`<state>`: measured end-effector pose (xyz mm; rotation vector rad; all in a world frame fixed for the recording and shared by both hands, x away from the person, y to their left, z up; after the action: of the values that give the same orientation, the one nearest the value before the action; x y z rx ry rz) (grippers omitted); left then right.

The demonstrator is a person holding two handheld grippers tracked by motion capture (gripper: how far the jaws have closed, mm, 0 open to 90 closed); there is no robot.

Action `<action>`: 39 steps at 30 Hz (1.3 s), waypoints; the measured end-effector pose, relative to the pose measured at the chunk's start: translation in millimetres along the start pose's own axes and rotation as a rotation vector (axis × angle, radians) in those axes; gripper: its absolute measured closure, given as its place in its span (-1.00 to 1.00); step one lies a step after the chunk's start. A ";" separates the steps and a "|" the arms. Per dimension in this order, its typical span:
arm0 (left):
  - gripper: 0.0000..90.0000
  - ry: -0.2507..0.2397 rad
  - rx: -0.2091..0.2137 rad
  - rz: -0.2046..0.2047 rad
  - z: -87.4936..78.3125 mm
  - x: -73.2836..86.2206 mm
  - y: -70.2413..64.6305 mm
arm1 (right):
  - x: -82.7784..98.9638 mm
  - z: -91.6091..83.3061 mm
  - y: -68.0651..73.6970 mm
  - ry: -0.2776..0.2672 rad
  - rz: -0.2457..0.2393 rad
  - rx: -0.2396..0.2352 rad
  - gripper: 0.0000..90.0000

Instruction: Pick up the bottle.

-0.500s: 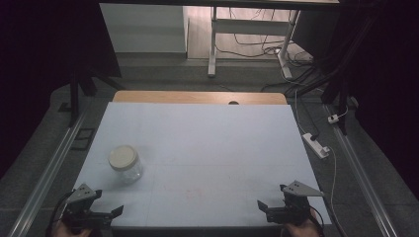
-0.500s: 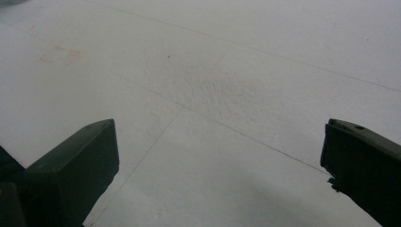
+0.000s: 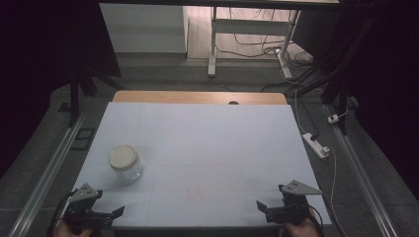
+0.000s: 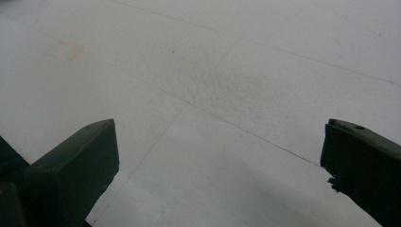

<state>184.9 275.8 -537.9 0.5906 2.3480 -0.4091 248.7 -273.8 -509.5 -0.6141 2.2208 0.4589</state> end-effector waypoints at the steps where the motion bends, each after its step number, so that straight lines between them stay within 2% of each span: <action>1: -1.00 0.002 -0.003 0.000 0.1 0.0 -0.1 | 0.0 -0.1 -0.1 -0.001 0.001 -0.001 -1.00; 9: -1.00 0.006 -0.008 -0.021 0.3 0.2 1.4 | -0.2 0.6 0.7 0.007 -0.005 -0.004 -1.00; 18: -1.00 -0.002 0.004 -0.018 0.2 -0.9 1.3 | -0.1 0.8 0.7 0.009 -0.006 -0.007 -1.00; 24: -1.00 -0.028 -0.016 0.006 -1.1 -3.3 1.4 | -0.2 0.9 0.6 0.010 -0.004 -0.006 -1.00; 35: -1.00 -0.049 -0.004 0.030 2.6 -9.6 4.7 | -0.3 1.8 1.0 0.018 -0.006 -0.006 -1.00; 39: -1.00 -0.075 0.002 0.045 3.0 -16.1 7.6 | -0.3 1.9 0.3 0.019 0.001 -0.003 -1.00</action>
<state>201.2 276.1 -530.1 0.6182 2.2593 -0.4066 249.8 -272.5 -510.5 -0.6213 2.2387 0.4591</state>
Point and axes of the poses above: each handheld gripper's, and its own axes: z roughly forward along the jaws, x roughly out of its underside, y roughly to its left, the point moved 2 cm from there along z, roughly forward along the jaws, and after that the axes turned 4 degrees about z, right-handed, at the moved point
